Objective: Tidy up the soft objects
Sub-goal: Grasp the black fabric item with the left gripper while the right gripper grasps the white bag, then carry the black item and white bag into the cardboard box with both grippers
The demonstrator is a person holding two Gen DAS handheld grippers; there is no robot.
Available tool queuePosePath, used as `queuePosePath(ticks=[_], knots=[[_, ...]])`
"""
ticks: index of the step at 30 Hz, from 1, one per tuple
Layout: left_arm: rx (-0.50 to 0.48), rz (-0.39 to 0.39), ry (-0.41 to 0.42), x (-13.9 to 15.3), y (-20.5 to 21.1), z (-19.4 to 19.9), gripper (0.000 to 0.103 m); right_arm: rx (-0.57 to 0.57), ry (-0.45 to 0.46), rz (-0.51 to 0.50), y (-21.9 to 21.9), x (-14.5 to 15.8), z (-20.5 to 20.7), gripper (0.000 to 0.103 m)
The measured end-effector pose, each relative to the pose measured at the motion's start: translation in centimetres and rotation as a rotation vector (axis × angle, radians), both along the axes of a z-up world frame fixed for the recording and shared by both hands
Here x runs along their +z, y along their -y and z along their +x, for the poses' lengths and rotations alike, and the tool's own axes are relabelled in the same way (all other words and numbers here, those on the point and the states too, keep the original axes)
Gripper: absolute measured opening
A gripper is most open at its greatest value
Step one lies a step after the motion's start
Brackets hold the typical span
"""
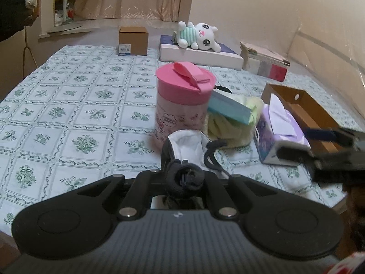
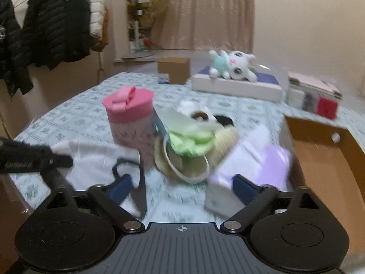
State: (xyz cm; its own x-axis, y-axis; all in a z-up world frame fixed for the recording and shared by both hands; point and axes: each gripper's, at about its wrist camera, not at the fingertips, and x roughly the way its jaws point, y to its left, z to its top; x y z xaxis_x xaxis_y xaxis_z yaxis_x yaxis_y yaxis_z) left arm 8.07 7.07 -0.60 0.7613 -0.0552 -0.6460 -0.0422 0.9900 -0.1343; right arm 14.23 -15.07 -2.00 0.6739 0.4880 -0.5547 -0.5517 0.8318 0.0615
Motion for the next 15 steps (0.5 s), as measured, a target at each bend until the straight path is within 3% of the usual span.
queuePosePath(ticks=[6, 11, 15], knots=[[-0.002, -0.04, -0.006, -0.4, -1.1, 0.9, 0.006, 0.037, 0.05, -0.046, -2.0, 0.7, 5.4, 0.074], [-0.011, -0.058, -0.011, -0.8, -1.4, 2.0, 0.006, 0.111, 0.028, -0.109, -3.6, -0.2, 9.8, 0.063], [-0.014, -0.069, -0.025, -1.3, -1.6, 2.8, 0.006, 0.192, 0.003, -0.183, -5.0, -1.8, 12.0, 0.049]])
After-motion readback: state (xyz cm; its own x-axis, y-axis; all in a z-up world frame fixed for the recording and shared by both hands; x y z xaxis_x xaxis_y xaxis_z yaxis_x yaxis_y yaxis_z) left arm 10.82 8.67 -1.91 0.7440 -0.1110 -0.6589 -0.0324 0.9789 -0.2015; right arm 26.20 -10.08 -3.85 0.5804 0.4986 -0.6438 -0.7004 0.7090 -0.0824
